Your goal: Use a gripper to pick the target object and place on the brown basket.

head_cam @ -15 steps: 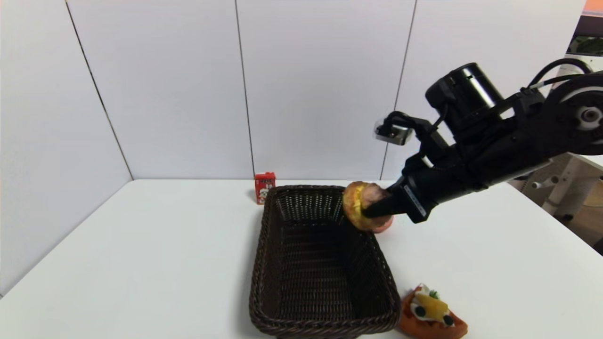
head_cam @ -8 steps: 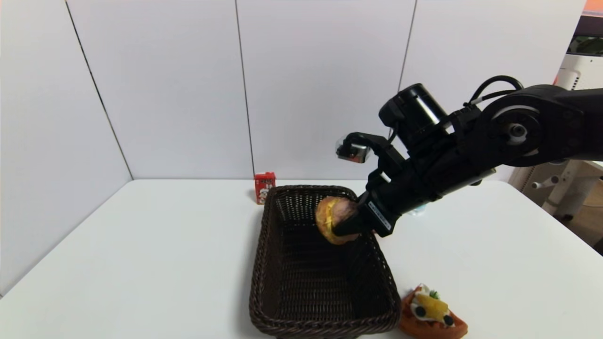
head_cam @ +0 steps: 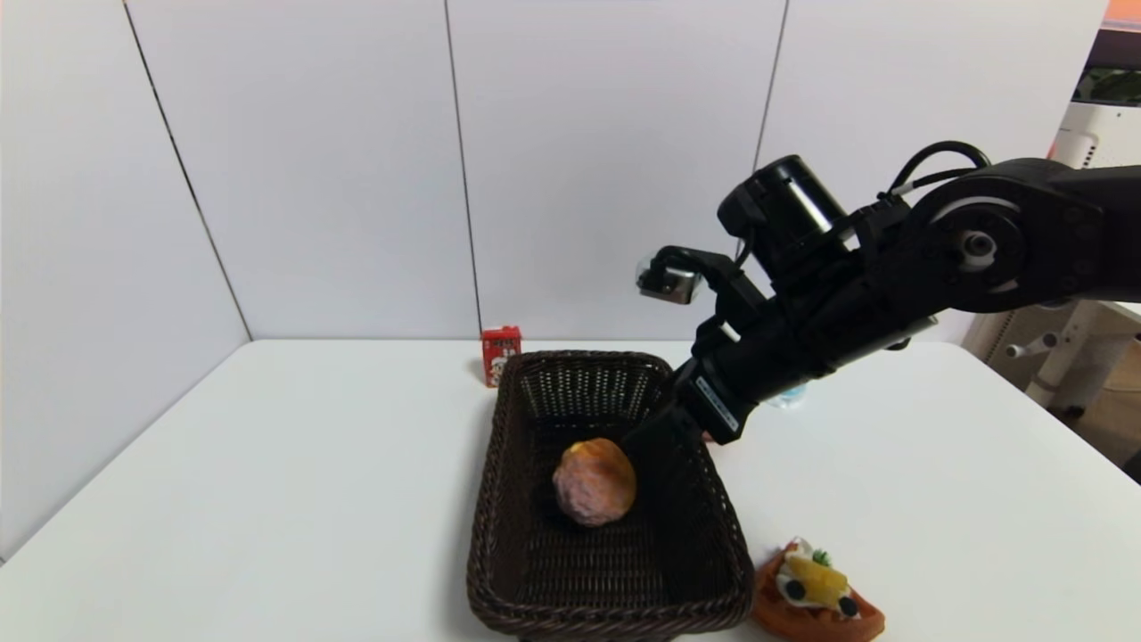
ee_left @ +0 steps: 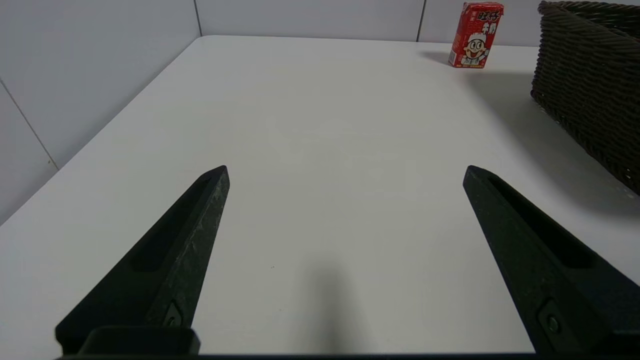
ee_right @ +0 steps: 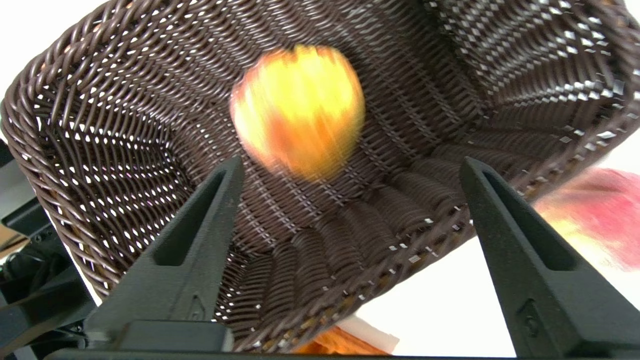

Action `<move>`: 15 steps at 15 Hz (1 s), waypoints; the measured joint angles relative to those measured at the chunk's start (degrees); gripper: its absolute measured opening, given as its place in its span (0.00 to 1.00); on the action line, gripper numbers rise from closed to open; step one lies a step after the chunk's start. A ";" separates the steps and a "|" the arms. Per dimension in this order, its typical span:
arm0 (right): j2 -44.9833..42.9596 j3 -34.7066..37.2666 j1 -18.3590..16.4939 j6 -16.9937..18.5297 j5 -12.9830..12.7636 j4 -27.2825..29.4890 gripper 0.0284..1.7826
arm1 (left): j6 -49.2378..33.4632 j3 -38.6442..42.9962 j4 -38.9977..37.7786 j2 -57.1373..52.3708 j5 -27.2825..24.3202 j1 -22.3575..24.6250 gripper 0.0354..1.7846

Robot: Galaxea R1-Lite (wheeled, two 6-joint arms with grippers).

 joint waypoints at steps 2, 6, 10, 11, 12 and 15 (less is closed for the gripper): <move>-0.94 -0.10 -0.49 0.91 0.04 -0.04 0.87 | 0.00 -0.02 0.00 0.00 0.00 0.00 0.94; -5.13 0.20 -1.46 4.24 0.06 0.07 0.90 | 0.02 -0.02 0.00 0.00 0.00 0.00 0.94; -14.51 2.51 -5.01 6.56 0.00 0.07 0.93 | 0.00 -0.02 0.00 0.00 0.05 0.00 0.94; -17.15 3.80 -6.64 7.25 -0.11 0.07 0.93 | 0.02 -0.02 0.00 0.00 0.02 0.00 0.94; -20.10 5.41 -8.52 7.63 -0.27 0.10 0.93 | 0.00 -0.02 0.00 0.00 0.00 0.00 0.94; -30.32 12.76 -14.21 7.89 -2.40 0.02 0.94 | 0.00 0.00 0.00 0.00 0.05 0.00 0.94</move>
